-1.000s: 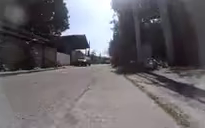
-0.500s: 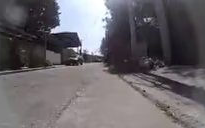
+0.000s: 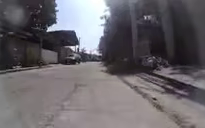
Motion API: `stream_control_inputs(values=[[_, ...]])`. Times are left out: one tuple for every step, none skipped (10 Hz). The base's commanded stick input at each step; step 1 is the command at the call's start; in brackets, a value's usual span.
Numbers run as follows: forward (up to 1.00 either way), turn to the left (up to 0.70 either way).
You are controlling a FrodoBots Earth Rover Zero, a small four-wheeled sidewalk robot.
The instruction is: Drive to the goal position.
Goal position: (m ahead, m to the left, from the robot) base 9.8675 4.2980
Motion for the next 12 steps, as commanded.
stream_control_inputs(values=[[1.00, 0.00], [1.00, 0.00], [1.00, 0.00], [1.00, 0.00], [1.00, 0.00], [1.00, 0.00], [1.00, 0.00], [1.00, 0.00], [1.00, 0.00], [1.00, 0.00], [1.00, 0.00], [1.00, 0.00]])
